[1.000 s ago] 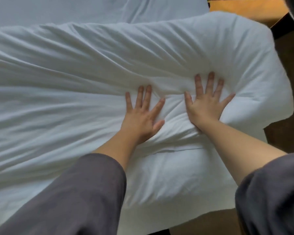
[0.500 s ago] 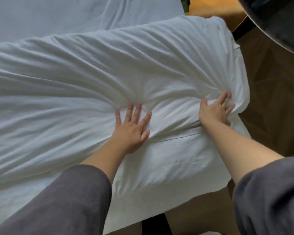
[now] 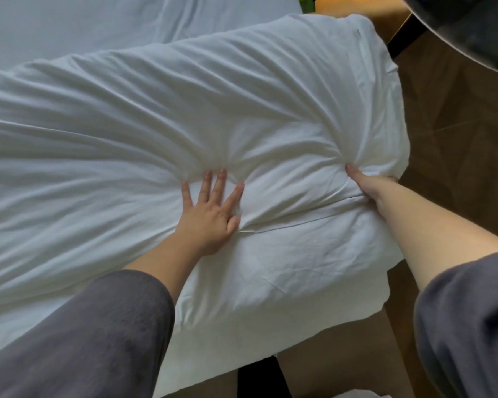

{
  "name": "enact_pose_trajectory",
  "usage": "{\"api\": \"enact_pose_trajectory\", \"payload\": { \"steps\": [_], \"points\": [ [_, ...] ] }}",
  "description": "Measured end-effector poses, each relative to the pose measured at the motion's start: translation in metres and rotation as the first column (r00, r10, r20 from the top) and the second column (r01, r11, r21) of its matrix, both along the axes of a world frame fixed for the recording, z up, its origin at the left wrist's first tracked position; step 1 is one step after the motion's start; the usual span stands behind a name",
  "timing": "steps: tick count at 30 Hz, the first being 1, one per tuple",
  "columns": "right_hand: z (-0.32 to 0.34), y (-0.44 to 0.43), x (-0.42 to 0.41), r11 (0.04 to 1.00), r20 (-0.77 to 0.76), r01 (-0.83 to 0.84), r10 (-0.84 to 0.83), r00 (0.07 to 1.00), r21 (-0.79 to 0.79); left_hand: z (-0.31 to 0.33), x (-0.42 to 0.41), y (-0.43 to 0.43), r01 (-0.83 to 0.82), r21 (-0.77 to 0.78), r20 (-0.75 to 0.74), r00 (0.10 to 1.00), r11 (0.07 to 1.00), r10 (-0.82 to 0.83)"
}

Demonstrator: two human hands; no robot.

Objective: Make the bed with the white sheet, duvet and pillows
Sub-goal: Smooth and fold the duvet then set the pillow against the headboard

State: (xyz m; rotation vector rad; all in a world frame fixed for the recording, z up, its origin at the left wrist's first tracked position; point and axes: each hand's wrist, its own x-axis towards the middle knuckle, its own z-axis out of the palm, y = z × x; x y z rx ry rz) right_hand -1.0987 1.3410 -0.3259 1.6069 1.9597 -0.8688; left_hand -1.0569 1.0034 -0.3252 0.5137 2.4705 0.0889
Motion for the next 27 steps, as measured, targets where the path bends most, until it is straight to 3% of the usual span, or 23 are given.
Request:
{"api": "enact_pose_trajectory", "payload": {
  "steps": [6, 11, 13, 15, 18, 20, 23, 27],
  "points": [
    [0.019, -0.002, 0.005, 0.993, -0.166, -0.114, 0.114, 0.979, 0.014, 0.009, -0.001, 0.011, -0.066, -0.007, 0.059, 0.996, 0.998, 0.067],
    [0.060, -0.046, 0.025, 0.972, -0.344, -0.188, 0.227, 0.911, 0.144, 0.045, -0.004, 0.021, -0.243, 0.074, 0.315, 0.926, 0.967, 0.208],
    [0.082, -0.077, 0.030, 0.952, -0.394, -0.272, 0.306, 0.867, 0.141, 0.067, -0.008, 0.018, -0.492, 0.236, 0.451, 0.819, 0.838, 0.354],
    [0.106, -0.115, 0.034, 0.906, -0.437, -0.394, 0.420, 0.795, 0.154, 0.096, -0.015, 0.010, -0.743, 0.327, 0.602, 0.640, 0.584, 0.478],
    [0.142, -0.181, 0.036, 0.767, -0.434, -0.596, 0.633, 0.641, 0.237, 0.146, -0.033, -0.019, -0.908, 0.326, 0.755, 0.417, 0.262, 0.505],
    [0.166, -0.229, 0.038, 0.647, -0.417, -0.702, 0.749, 0.515, 0.298, 0.177, -0.042, -0.050, -0.936, 0.324, 0.804, 0.350, 0.140, 0.480],
    [0.196, -0.305, 0.047, 0.472, -0.422, -0.806, 0.851, 0.311, 0.358, 0.211, -0.046, -0.109, -0.936, 0.331, 0.818, 0.349, 0.122, 0.458],
    [0.206, -0.379, 0.071, 0.245, -0.298, -0.897, 0.945, 0.135, 0.367, 0.235, -0.046, -0.169, -0.903, 0.396, 0.777, 0.426, 0.165, 0.464]
  ]
}}
